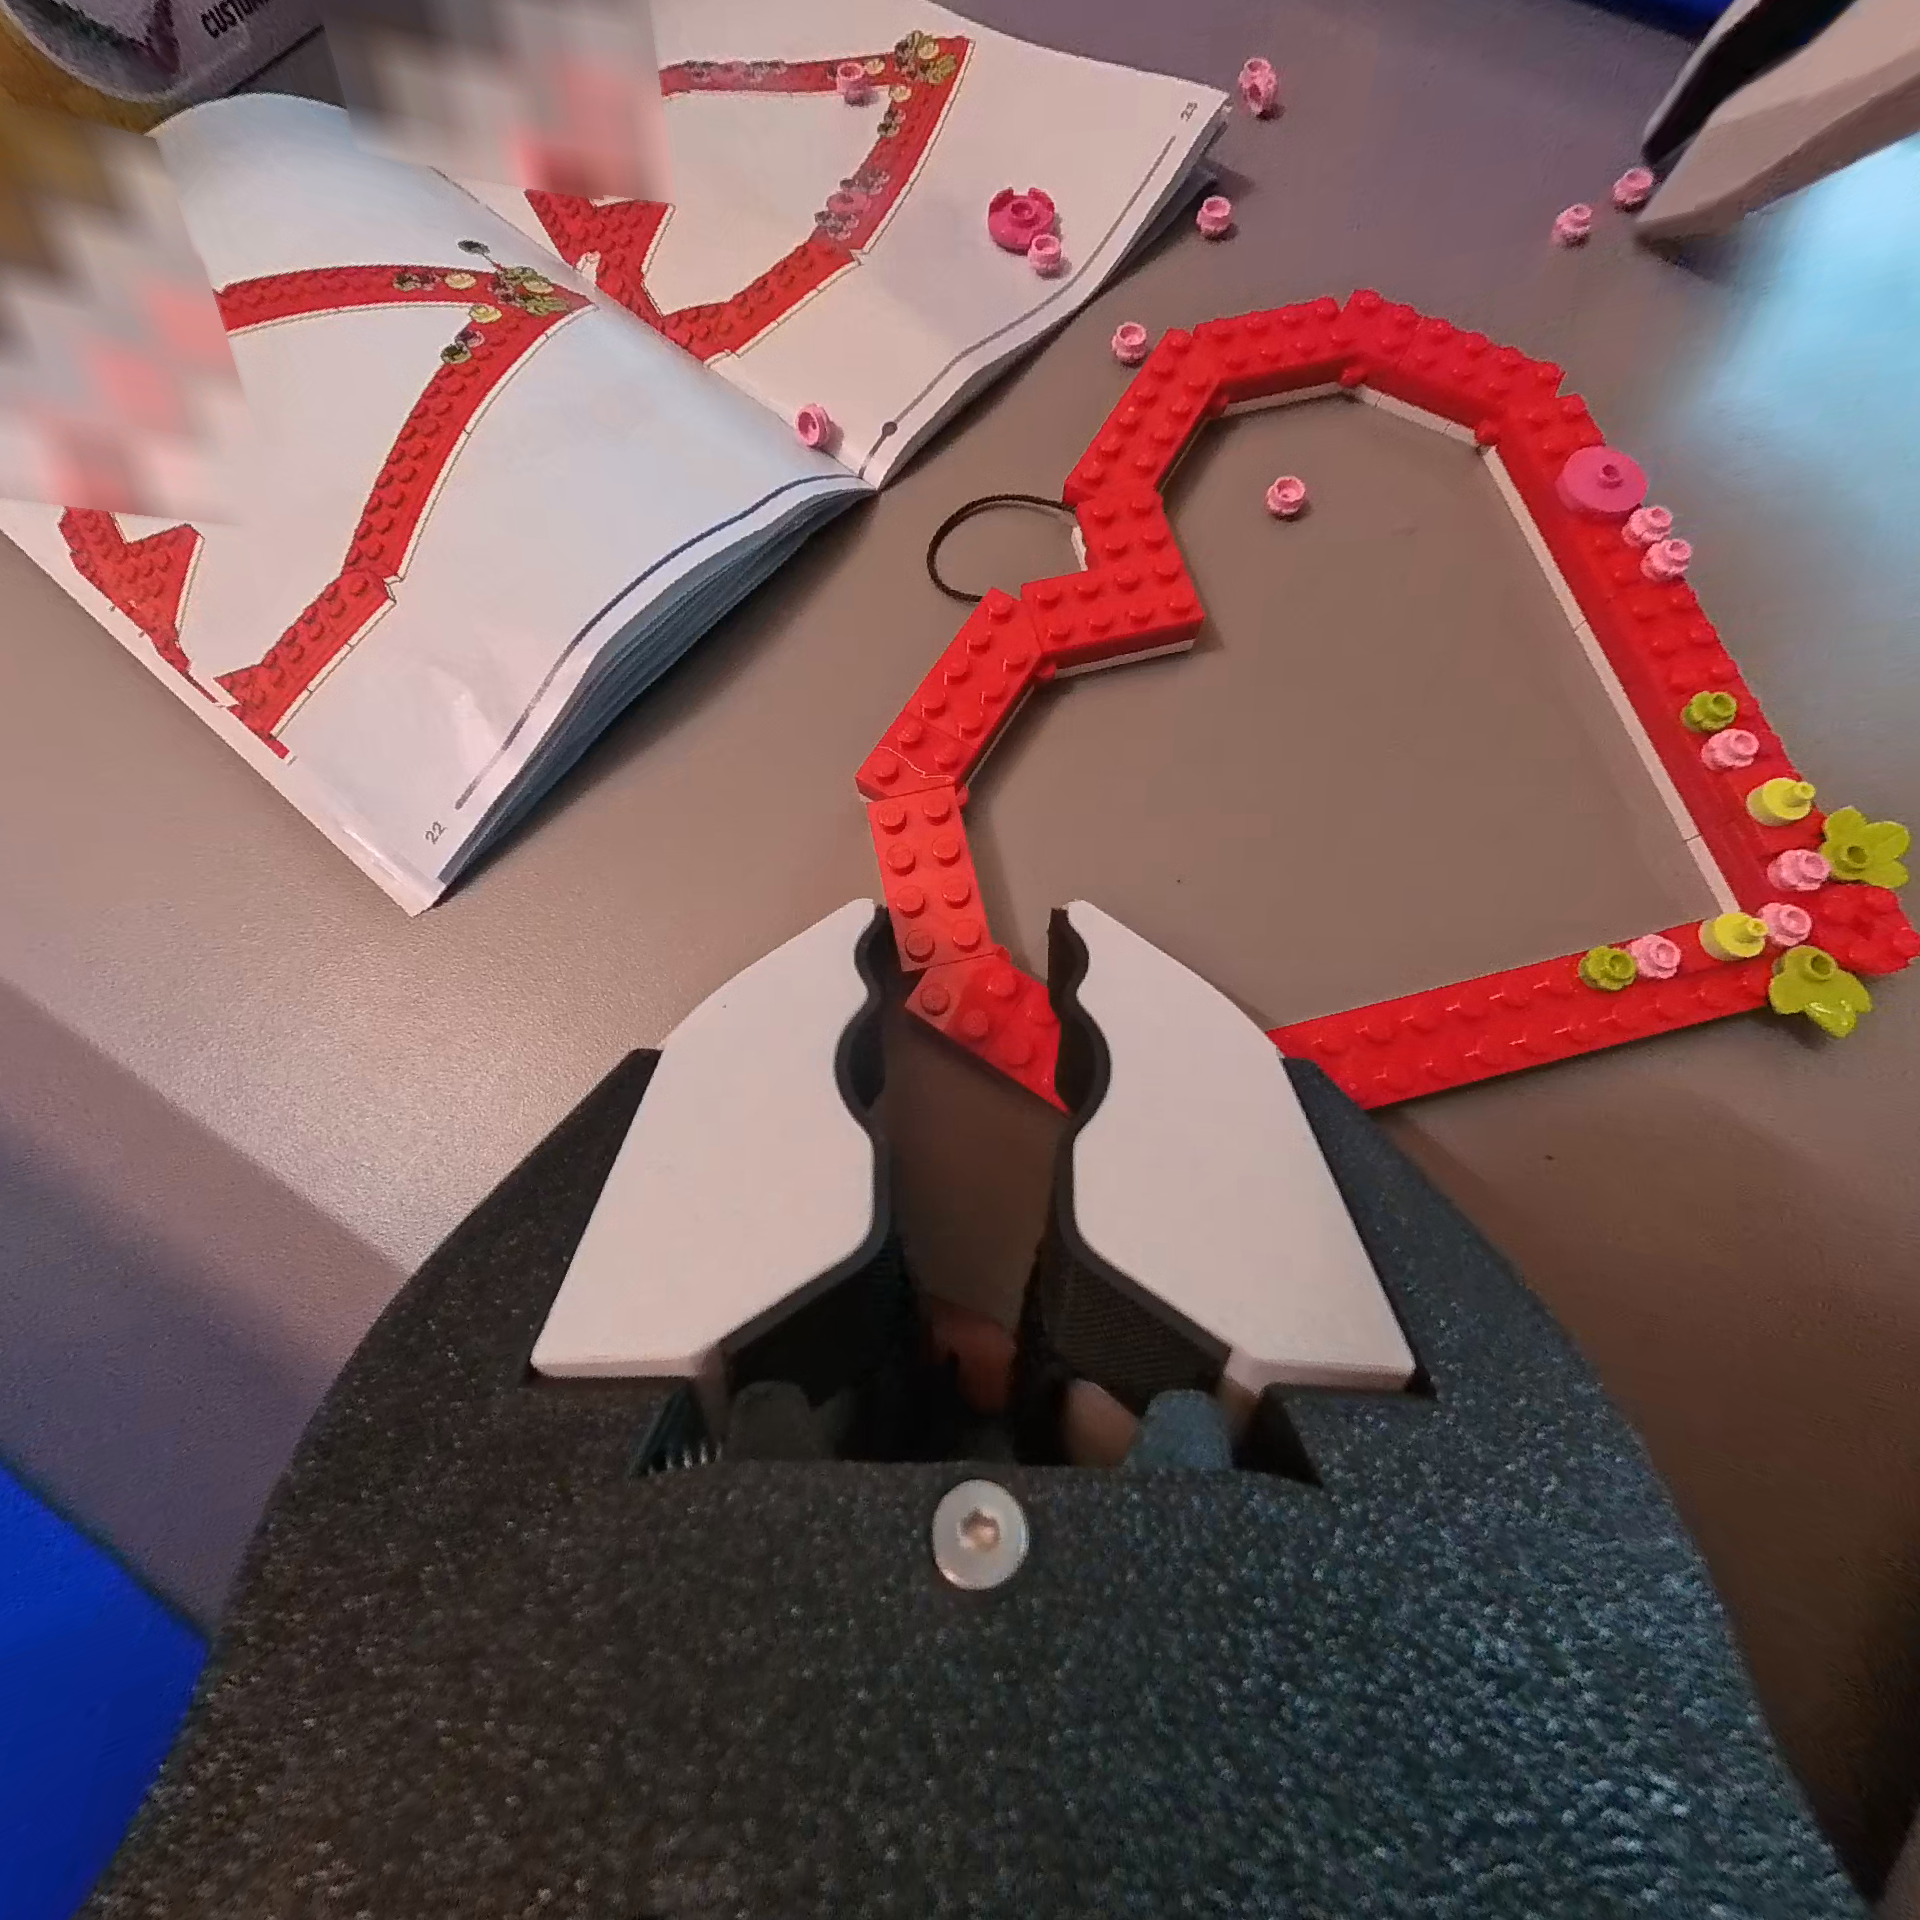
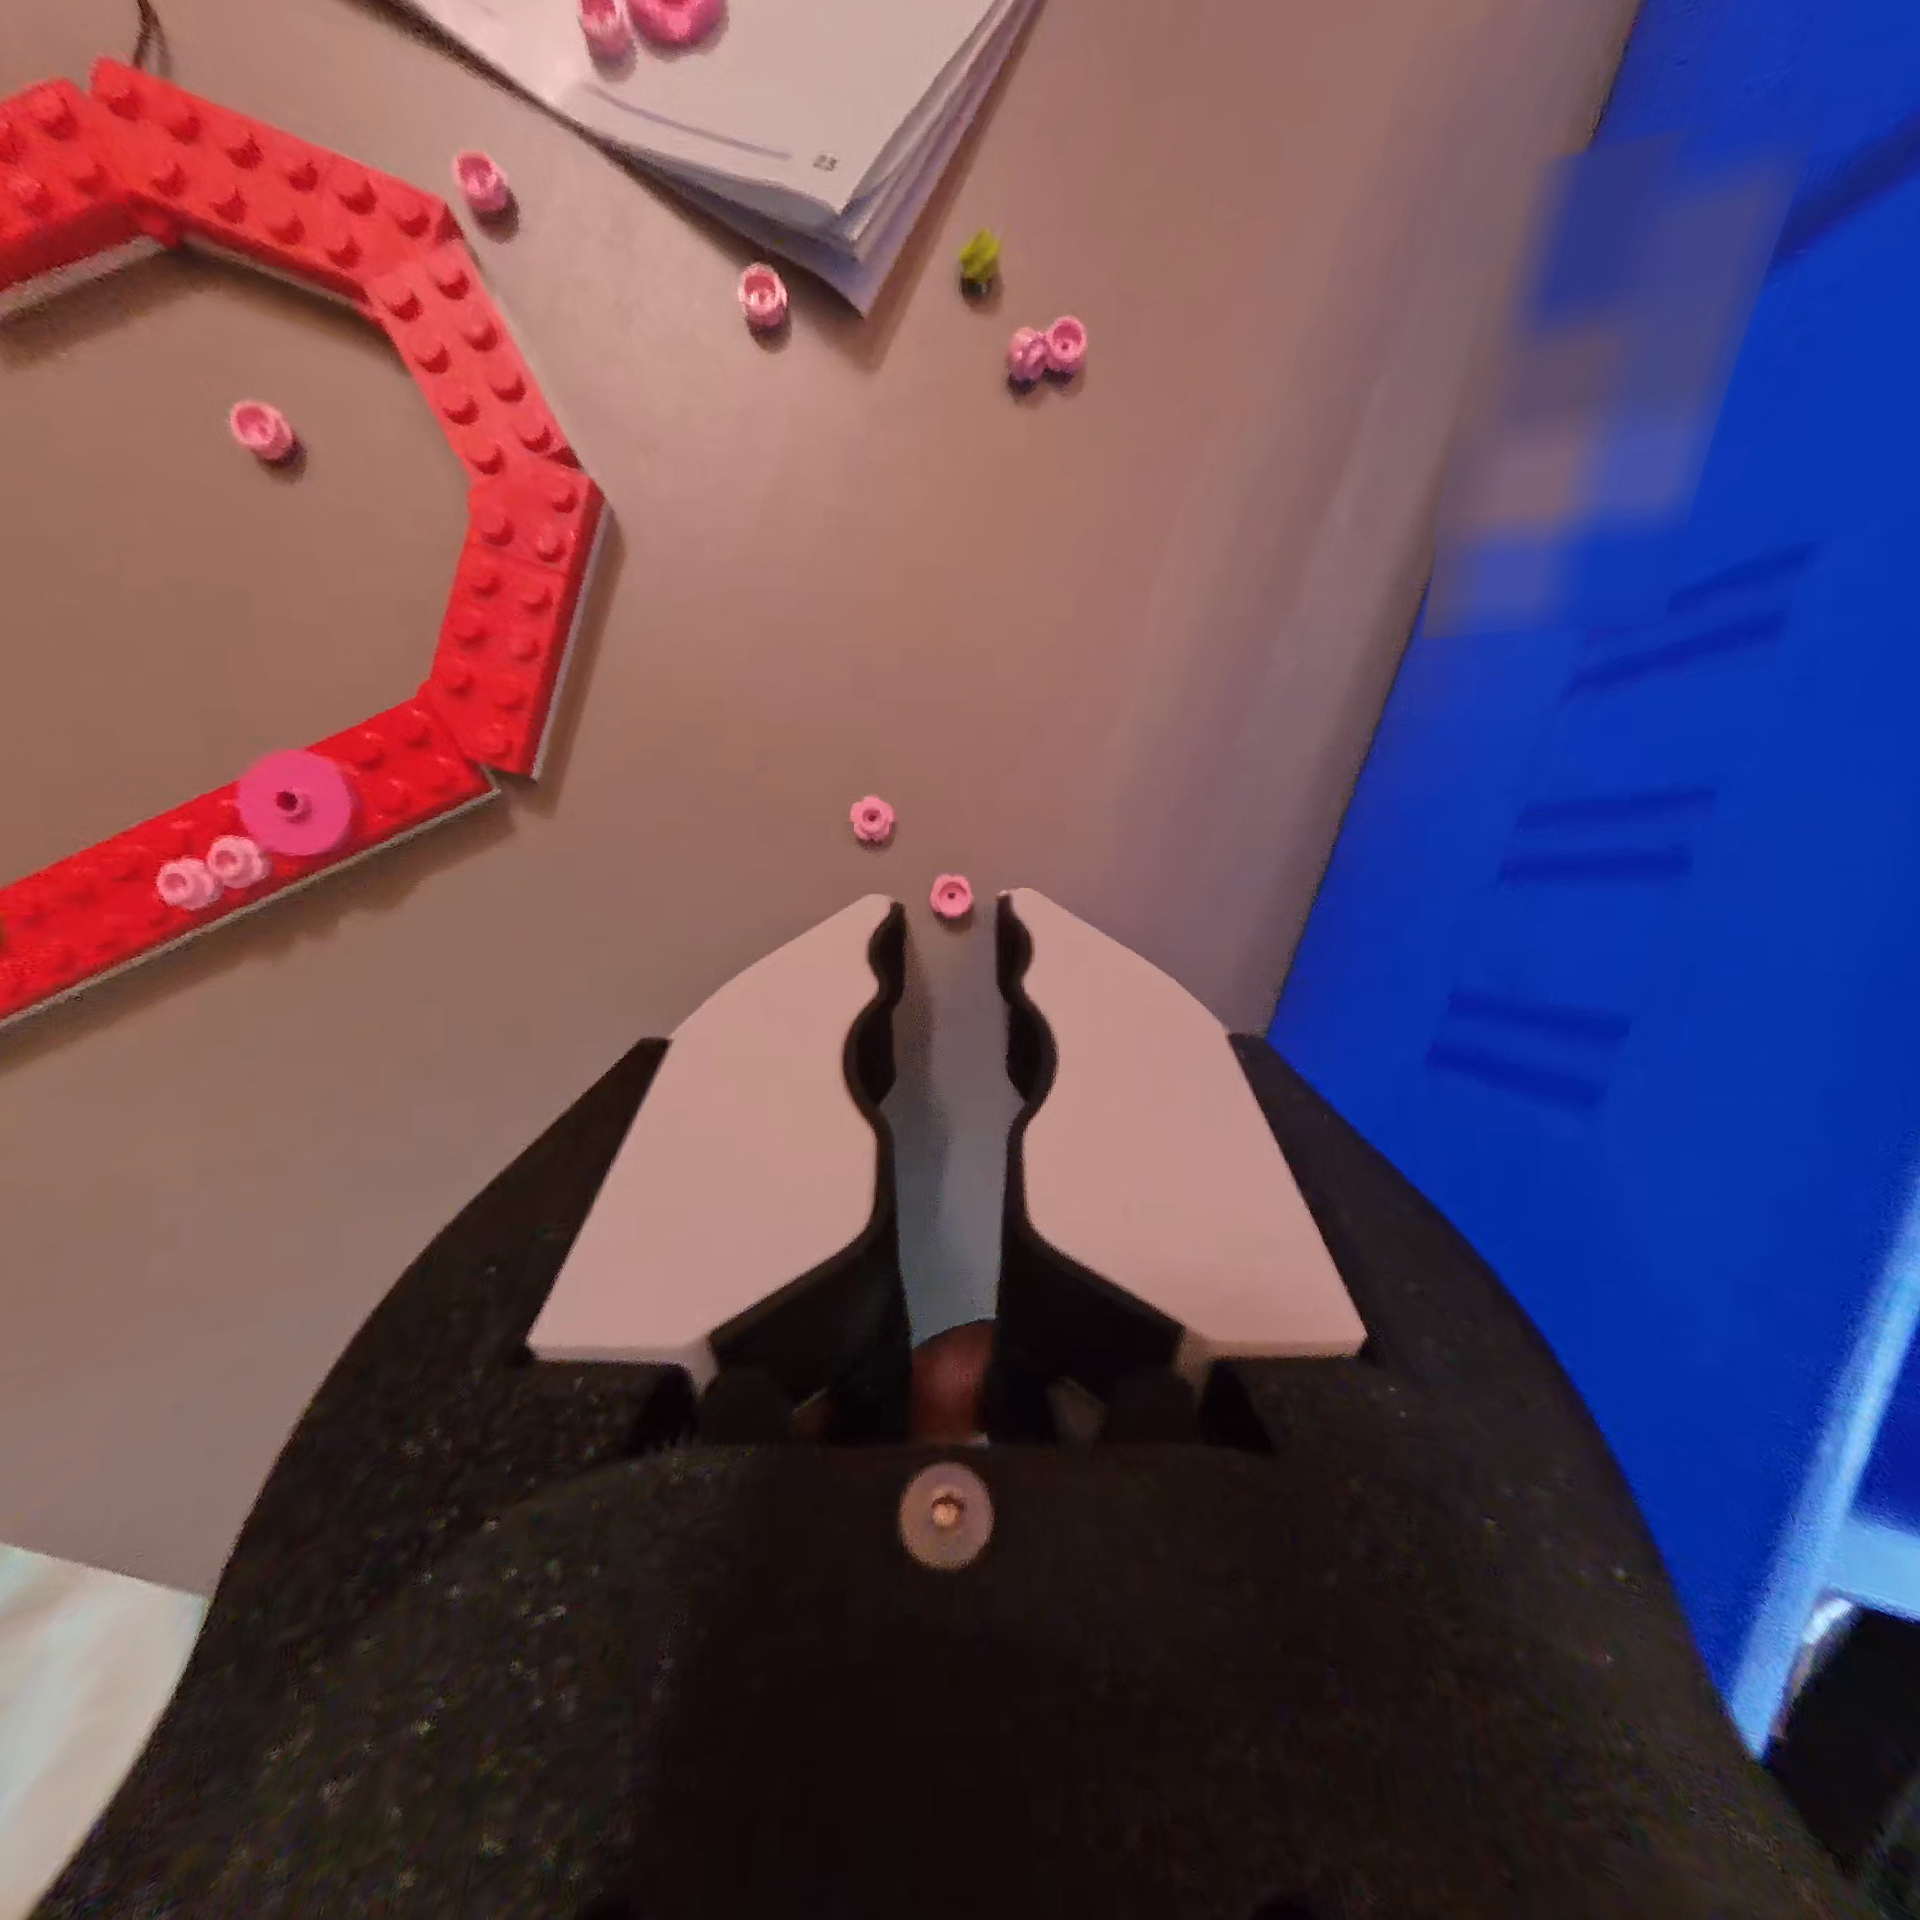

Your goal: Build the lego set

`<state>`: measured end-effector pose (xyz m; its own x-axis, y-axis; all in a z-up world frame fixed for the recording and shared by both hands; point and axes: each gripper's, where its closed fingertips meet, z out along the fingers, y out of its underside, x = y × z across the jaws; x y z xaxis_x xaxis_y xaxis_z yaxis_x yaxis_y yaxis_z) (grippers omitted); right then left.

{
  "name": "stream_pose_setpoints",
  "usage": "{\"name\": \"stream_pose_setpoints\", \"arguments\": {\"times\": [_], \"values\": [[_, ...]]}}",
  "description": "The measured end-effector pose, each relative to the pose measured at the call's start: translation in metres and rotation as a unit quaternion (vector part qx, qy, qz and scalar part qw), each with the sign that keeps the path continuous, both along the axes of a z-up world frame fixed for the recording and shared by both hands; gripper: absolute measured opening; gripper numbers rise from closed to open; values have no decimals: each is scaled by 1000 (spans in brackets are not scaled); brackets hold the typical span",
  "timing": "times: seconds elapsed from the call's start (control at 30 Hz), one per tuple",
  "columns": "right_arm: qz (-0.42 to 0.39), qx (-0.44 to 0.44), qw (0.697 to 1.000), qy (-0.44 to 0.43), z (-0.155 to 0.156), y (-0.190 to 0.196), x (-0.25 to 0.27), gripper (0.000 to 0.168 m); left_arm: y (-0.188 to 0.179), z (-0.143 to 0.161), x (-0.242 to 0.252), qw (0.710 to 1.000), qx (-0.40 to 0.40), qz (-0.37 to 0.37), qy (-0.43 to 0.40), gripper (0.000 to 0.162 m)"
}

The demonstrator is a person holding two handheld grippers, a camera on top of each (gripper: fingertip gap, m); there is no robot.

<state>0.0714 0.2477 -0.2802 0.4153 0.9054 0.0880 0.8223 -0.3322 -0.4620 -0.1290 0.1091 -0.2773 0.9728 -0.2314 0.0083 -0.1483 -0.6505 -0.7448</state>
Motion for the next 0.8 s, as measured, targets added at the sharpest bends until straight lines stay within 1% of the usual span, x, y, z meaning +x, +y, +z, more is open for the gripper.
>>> {"name": "stream_pose_setpoints", "arguments": {"times": [0.03, 0.07, 0.17, 0.27, 0.37, 0.43, 0.47, 0.5, 0.6, 0.7, 0.8], "values": [[-4, -2, 1000, 9, 0, 1, -2, 9, 0, 0, 0, 1000, 0, 0, 0, 28], [-6, -5, 1000, 15, -1, 1, -3, 8, 0, 0, 0, 1000, 0, 0, 0, 28], [14, -11, 999, 30, 0, -5, -11, 7, 0, 0, 0, 1000, 0, 0, -1, 28], [29, -8, 999, 21, 3, -10, -13, 7, 0, 0, 0, 1000, 0, 0, -1, 28], [61, -34, 997, 21, 6, -28, -16, 7, 0, 0, 0, 1000, 0, 0, -1, 28], [84, -45, 995, 16, 3, -39, -21, 8, 0, 0, 0, 1000, 0, 0, -1, 28], [88, -40, 995, 10, 0, -40, -22, 12, 0, 0, 0, 1000, 0, 0, -1, 28], [86, -34, 996, 5, -1, -39, -21, 19, 0, 0, 0, 1000, 0, 0, -1, 28], [57, -34, 997, 29, 8, -28, -23, 21, 0, 0, 0, 1000, 0, 0, -1, 28], [11, -16, 999, 40, 16, -9, -21, 11, 0, 0, 0, 1000, 0, 0, 0, 28], [11, -20, 999, 30, 11, -7, -21, 11, 0, 0, 0, 1000, 0, 0, 0, 28]]}}
